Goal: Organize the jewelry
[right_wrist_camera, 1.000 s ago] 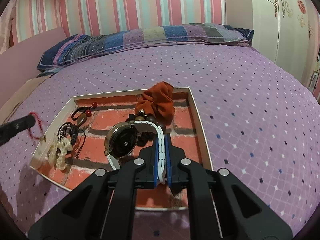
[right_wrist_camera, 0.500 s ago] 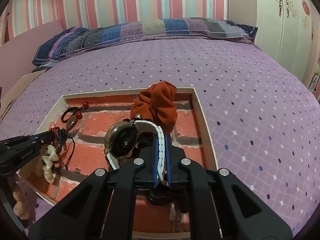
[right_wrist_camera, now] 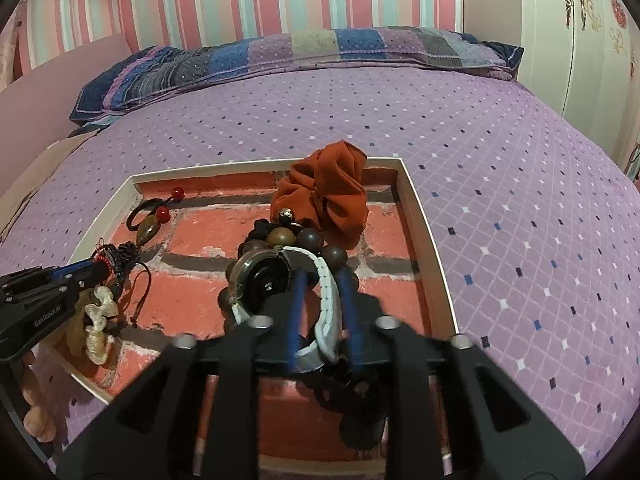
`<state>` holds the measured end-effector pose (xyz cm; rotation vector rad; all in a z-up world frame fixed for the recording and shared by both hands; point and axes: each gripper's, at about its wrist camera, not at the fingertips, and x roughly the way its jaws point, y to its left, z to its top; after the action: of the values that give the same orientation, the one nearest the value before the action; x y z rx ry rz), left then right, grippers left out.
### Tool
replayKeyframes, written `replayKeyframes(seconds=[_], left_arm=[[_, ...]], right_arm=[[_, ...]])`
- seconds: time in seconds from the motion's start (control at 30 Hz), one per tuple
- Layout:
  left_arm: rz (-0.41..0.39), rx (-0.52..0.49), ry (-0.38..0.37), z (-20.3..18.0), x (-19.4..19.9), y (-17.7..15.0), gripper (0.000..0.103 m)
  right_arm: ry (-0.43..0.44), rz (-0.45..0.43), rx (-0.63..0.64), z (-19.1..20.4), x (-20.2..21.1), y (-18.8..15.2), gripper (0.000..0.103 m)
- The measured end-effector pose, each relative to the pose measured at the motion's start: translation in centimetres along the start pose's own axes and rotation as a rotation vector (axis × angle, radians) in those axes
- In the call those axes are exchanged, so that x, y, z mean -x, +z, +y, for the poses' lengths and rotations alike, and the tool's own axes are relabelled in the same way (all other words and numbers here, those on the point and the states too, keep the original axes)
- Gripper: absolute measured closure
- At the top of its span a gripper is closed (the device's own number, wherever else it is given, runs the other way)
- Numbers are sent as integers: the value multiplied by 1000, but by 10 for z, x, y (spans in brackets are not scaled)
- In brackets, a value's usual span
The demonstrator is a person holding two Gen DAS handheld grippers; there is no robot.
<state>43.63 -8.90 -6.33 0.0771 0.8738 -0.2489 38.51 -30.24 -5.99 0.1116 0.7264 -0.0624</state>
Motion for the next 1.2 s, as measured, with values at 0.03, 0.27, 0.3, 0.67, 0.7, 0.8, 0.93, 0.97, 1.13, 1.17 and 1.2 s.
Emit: replayKeyframes(seconds=[0.03,0.27,0.3,0.67,0.7,0.8,0.93,0.97,1.13,1.17,1.2], left_arm=[[-2,-2,-6,0,4,-2,72],[-25,-20,13,-2,51,-23,41],[-29,-20,14,-1,63,-28,38],[-188,24,121,-6,204,-101,4],[-194,31,120,-6,211,-107,4],[-209,68,126,-7,234,-136,4],[-190,92,129,-9,247,-165,4],[-192,98,125,-9,249,-172,4],[-204,79,150,-16,254,-185,4],[-205,80,144,-17,254,-185,4],[-206,83,140,-16,255,-185,4]], right_arm=[[4,-10,1,0,4,0,59],[18,-61,32,2,53,-4,25],[15,-75,32,2,67,-8,15],[4,-114,13,6,192,-74,4],[-2,-120,17,8,201,-82,4],[-31,-135,30,12,220,-104,4],[-52,-125,25,12,235,-130,4],[-52,-133,19,11,239,-136,4],[-65,-160,-5,12,251,-144,4],[-72,-169,6,14,253,-145,4],[-80,-179,19,17,256,-146,4]])
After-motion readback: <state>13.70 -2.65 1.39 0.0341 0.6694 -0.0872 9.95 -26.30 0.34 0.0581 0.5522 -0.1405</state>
